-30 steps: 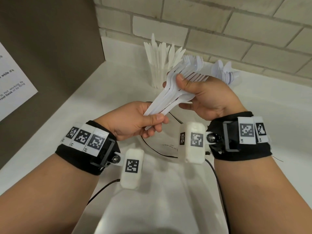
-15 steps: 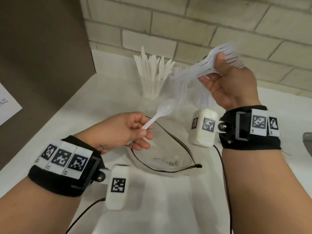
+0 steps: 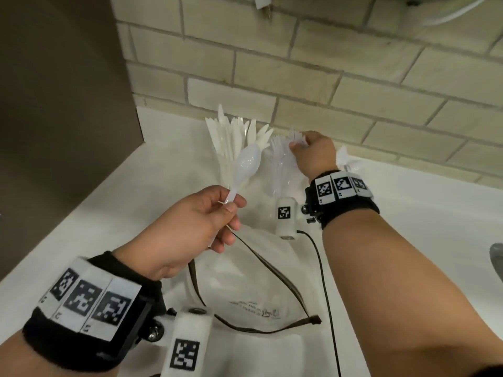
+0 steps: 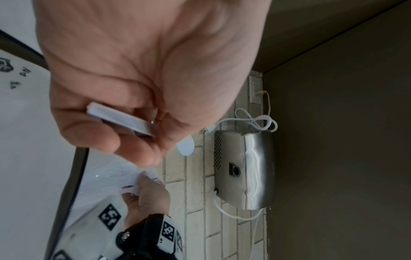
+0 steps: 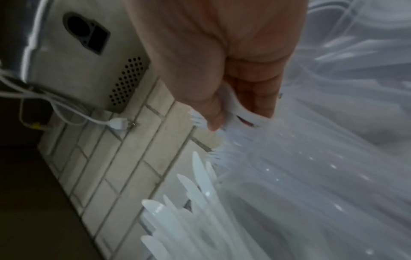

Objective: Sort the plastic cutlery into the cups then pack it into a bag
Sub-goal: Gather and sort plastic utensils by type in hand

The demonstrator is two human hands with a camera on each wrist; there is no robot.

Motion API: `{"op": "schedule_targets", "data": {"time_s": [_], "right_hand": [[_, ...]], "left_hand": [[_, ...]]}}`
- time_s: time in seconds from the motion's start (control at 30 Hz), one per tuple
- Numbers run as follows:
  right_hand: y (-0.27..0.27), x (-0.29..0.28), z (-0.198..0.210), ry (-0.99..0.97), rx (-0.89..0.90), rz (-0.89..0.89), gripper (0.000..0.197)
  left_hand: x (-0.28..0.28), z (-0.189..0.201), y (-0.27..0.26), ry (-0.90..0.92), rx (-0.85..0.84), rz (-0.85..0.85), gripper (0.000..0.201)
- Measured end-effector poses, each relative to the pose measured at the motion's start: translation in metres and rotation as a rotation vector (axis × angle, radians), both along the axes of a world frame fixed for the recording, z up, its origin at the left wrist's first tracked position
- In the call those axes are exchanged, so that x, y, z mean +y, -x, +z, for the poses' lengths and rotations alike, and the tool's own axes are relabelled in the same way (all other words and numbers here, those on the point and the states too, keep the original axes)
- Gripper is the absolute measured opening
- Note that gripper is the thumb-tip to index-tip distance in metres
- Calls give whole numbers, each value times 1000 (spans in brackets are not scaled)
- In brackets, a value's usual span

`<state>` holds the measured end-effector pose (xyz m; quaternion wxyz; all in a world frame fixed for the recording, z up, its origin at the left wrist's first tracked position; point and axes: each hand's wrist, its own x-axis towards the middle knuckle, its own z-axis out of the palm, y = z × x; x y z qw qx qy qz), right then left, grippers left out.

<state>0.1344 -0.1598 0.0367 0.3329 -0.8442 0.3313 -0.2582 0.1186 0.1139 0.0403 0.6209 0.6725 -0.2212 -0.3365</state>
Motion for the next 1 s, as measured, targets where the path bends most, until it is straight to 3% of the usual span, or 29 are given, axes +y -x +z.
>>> {"op": "schedule_targets", "data": {"time_s": [0.1, 0.2, 0.3, 0.43, 0.53, 0.6, 0.67, 0.7, 0.77, 0.83, 0.93, 1.0], "right_hand": [[0, 2, -13, 27, -137, 22, 42], [0, 7, -25, 222, 6, 113, 38], [2, 13, -21, 289, 84, 161, 41], [28, 36, 30, 154, -79, 167, 40], [72, 69, 66, -240, -77, 482, 28], [93, 80, 71, -277, -62, 617, 23], [103, 84, 68, -215, -68, 600, 15], [107, 82, 66, -188, -71, 562, 12], [117, 70, 65, -122, -83, 432, 12], [127, 50, 69, -7, -170, 243, 14], [137, 12, 76, 231, -322, -41, 17], [135, -7, 76, 356, -280, -129, 29]], "left_hand": [[0, -5, -1, -10, 18, 11, 17], [-3, -7, -2, -19, 47, 21, 18], [-6, -6, 0, -27, 69, 1, 20], [-9, -2, 3, -25, -18, -25, 20], [-13, 5, 6, 6, -101, -52, 20], [-17, 8, 12, 23, -127, -81, 19], [-22, 7, 18, 13, -182, -90, 15], [-23, 4, 20, -33, -291, -78, 18], [-21, -2, 20, -185, -608, -75, 51], [-13, -3, 19, -334, -813, -220, 87], [-5, -14, 17, -628, -908, -629, 124], [-4, -24, 20, -782, -900, -791, 136]]}}
